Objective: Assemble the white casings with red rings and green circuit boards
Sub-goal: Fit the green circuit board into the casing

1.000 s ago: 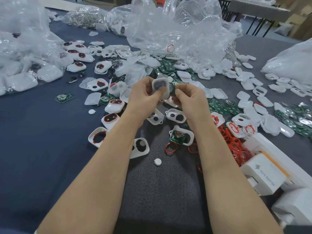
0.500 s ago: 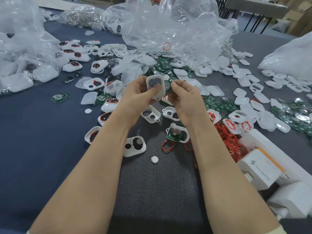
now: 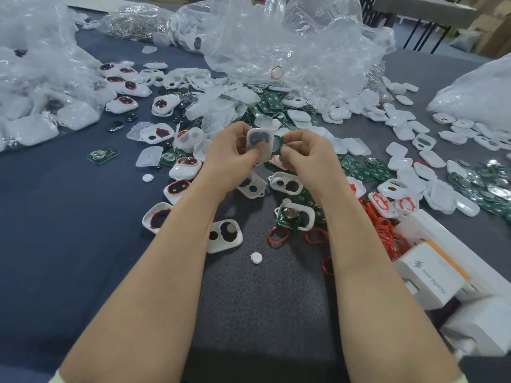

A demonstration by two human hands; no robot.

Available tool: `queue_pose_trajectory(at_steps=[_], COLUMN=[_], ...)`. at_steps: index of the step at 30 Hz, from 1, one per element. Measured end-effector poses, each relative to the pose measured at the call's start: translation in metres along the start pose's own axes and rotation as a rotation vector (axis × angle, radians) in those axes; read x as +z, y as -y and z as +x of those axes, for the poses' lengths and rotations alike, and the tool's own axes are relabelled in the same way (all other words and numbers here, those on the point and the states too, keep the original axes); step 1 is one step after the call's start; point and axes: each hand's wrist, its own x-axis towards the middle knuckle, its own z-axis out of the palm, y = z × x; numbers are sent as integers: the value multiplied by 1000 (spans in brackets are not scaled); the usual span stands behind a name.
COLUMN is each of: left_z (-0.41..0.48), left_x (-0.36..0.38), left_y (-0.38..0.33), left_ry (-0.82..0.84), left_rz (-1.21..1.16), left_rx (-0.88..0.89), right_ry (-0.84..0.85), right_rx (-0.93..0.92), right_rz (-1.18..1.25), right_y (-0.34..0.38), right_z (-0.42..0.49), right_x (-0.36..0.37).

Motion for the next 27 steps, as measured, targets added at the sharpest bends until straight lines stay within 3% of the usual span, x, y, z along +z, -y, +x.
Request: queue_pose_trajectory(at_steps=[5,17,23,27], left_z=[0,-4,2,2], left_x=[1,10,2,3], left_y=[1,-2,0,-2], left_ry=[43,-35,-131,-94], left_rz=[181,455,245,21], left_rx=[71,209,64,-60], right_ry=[-13,-97,-296,-329], right_rx=[57,43,-17,-60], right_rz=[-73,-382,-343,-396], right_y=[0,-2,-5,-7], right_z=[0,4,4,4], right_x=[-1,16,1,-7])
